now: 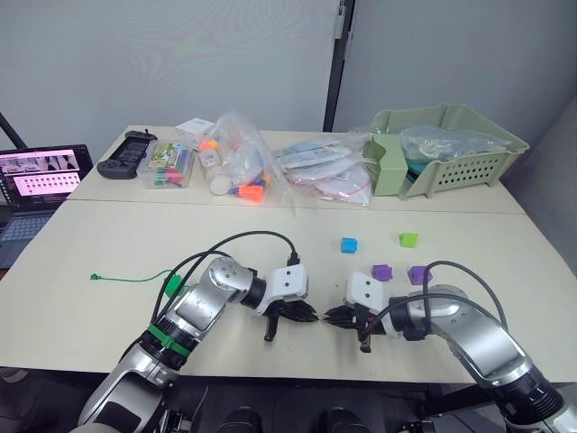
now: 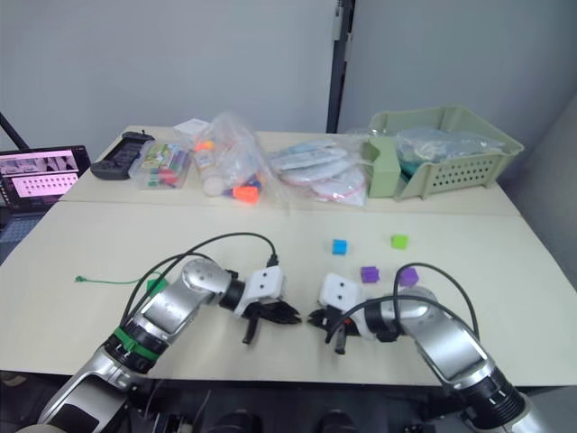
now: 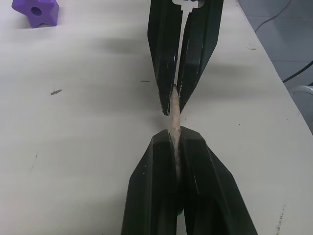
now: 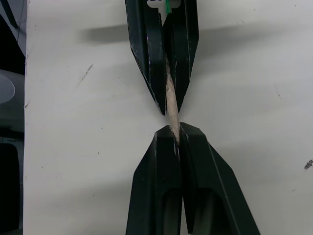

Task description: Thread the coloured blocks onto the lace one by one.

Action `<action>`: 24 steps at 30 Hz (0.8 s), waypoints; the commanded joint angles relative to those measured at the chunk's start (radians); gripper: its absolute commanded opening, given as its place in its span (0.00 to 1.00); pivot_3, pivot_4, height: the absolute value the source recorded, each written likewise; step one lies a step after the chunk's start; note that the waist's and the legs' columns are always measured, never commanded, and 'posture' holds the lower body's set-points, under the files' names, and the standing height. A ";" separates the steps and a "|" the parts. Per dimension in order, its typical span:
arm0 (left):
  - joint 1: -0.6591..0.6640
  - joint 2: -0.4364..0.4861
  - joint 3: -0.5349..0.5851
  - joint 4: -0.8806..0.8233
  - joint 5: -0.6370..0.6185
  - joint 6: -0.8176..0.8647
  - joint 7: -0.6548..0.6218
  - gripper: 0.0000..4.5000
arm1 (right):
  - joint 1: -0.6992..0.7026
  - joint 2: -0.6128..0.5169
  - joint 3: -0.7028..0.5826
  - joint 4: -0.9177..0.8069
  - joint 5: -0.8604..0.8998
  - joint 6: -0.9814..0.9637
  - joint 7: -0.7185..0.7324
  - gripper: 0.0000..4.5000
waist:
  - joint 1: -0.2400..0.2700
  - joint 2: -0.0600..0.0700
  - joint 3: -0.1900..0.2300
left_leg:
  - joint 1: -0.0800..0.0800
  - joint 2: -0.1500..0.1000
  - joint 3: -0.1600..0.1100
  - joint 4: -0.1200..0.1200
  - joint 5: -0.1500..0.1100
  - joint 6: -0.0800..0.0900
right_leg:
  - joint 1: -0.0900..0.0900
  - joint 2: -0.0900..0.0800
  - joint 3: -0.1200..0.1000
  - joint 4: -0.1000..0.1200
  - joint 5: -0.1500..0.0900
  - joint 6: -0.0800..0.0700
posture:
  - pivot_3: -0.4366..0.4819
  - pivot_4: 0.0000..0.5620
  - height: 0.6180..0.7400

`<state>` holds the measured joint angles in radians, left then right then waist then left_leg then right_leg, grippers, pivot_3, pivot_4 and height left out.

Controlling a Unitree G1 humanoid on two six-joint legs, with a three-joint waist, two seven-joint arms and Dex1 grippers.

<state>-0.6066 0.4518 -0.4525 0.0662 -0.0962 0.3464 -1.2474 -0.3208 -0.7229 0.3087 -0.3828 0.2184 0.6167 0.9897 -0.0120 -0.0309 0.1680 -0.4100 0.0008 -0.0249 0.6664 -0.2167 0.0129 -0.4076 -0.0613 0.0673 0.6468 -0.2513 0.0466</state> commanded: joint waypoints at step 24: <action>0.008 0.059 0.028 -0.080 -0.037 0.044 -0.001 0.00 | 0.574 0.457 -0.577 -0.414 -0.008 0.163 -0.763 0.80 | 0.000 0.002 -0.001 | 0.001 0.001 -0.001 -0.001 0.000 0.000 | 0.001 -0.001 0.002 -0.001 0.000 0.000 | 0.48 0.27 1.00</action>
<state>-0.5897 0.5132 -0.4367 0.0270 -0.1190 0.3877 -1.2465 0.2817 -0.2818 -0.2584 -0.7755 0.2461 0.8297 0.2948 -0.0120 -0.0293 0.1671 -0.4085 0.0011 -0.0261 0.6658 -0.2167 0.0128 -0.4065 -0.0623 0.0704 0.6462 -0.2516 0.0471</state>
